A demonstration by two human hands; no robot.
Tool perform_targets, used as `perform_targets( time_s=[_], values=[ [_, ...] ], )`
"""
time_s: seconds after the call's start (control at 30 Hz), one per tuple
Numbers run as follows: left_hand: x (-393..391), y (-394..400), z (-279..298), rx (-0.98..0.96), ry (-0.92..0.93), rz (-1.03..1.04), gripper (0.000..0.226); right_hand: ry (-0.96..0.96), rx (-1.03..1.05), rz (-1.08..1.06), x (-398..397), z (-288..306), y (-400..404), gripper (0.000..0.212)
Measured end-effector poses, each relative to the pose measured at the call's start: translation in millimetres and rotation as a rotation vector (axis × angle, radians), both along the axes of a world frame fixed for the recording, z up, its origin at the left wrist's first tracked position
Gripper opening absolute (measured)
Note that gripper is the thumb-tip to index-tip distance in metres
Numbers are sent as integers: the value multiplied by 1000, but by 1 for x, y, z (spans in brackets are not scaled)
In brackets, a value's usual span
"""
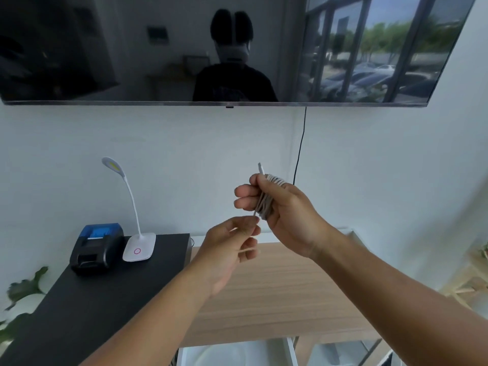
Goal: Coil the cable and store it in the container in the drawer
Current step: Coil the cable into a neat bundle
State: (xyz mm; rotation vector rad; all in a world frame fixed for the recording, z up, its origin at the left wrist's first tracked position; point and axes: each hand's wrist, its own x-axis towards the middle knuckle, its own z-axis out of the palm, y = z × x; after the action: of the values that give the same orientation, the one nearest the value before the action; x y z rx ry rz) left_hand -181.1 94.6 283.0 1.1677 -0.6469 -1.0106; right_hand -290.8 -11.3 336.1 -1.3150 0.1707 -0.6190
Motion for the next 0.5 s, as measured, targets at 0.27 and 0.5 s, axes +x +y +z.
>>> perform_targets(
  time_s=[0.27,0.5],
  values=[
    [0,-2,13,-138,294,-167,15,-64,54,182,0,0,3,26],
    [5,2,26,-177,86,-281,26,-52,108,360,-8,-2,-5,27]
  ],
)
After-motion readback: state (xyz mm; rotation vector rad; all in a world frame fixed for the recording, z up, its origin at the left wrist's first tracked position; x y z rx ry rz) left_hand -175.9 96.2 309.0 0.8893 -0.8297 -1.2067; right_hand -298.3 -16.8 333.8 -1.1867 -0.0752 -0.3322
